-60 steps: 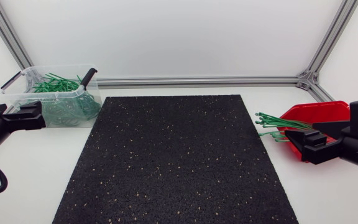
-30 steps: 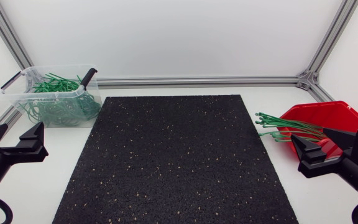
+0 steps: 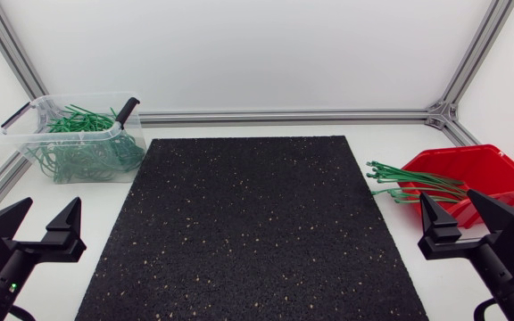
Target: Take a green cable tie from the red box, thread the tail through the head to close it, then place it in the transparent bin on the left.
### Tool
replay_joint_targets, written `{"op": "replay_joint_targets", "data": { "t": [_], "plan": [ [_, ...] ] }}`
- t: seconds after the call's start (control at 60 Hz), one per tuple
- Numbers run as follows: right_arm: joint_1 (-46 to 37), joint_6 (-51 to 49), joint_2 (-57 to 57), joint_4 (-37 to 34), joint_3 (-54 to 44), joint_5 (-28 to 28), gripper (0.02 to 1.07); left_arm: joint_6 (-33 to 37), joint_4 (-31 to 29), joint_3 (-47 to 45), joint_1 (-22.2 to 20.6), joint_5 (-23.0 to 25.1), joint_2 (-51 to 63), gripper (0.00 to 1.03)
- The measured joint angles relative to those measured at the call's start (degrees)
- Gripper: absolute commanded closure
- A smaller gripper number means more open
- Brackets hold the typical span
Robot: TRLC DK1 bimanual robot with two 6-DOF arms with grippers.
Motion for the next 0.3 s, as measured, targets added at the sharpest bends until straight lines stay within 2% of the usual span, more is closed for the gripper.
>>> {"op": "replay_joint_targets", "data": {
  "t": [0.3],
  "plan": [
    [0.48, 1.05, -2.21, 1.49, -1.86, 0.87, 0.06, -0.42, -0.37, -1.99, -1.09, 0.52, -4.96, 0.04]
  ]
}}
